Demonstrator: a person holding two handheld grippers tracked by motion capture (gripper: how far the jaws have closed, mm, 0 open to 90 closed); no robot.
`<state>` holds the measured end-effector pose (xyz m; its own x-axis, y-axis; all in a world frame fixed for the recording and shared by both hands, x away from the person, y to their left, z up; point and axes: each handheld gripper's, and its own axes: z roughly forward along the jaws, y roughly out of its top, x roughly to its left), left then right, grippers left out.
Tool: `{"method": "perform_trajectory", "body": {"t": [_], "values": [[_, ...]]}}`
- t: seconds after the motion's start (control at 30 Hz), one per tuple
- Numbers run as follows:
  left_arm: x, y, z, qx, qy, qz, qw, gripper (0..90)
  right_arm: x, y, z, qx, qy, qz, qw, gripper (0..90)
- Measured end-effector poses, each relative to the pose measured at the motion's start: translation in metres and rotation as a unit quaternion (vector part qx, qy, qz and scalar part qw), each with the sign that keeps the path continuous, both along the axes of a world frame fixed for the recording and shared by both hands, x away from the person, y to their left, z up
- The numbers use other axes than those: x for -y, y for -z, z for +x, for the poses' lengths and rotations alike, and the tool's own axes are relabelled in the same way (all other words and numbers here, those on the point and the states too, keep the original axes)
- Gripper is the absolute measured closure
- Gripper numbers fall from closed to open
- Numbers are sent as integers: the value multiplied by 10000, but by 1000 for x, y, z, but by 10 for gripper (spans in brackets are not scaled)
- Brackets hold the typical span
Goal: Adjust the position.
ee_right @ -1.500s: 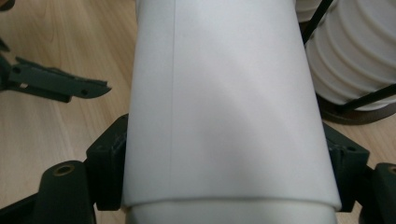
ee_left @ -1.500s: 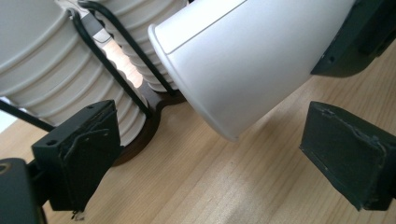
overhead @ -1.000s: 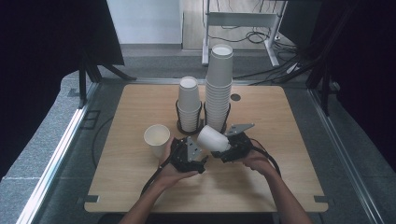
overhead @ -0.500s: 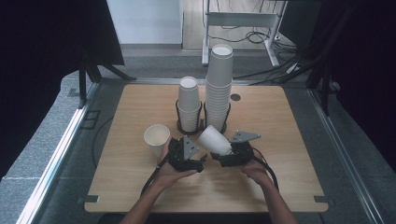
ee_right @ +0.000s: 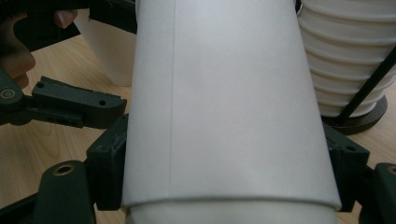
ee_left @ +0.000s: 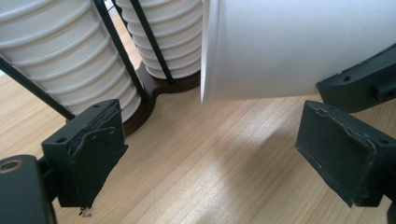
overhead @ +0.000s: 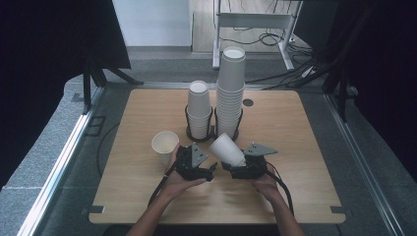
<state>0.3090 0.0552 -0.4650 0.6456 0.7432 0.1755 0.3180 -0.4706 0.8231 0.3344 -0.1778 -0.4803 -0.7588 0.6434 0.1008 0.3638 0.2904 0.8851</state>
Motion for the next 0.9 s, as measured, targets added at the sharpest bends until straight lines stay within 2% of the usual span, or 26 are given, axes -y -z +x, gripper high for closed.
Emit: {"method": "perform_trajectory", "body": {"t": [0.13,0.37,0.5,0.8,0.9], "values": [[1,3,-1,-46,22,-44,10000,82,2,3,-2,38,69,91,9999,218],[2,6,-2,-142,73,-91,9998,82,7,5,-7,214,135,527,9983,218],[1,7,-1,-269,119,-204,9994,82,7,5,-10,336,145,672,9971,217],[-5,5,3,-614,60,-660,9959,101,9,4,-16,527,126,999,9935,217],[-8,4,4,-755,95,-887,9932,102,11,3,-18,608,124,1111,9919,217]]}}
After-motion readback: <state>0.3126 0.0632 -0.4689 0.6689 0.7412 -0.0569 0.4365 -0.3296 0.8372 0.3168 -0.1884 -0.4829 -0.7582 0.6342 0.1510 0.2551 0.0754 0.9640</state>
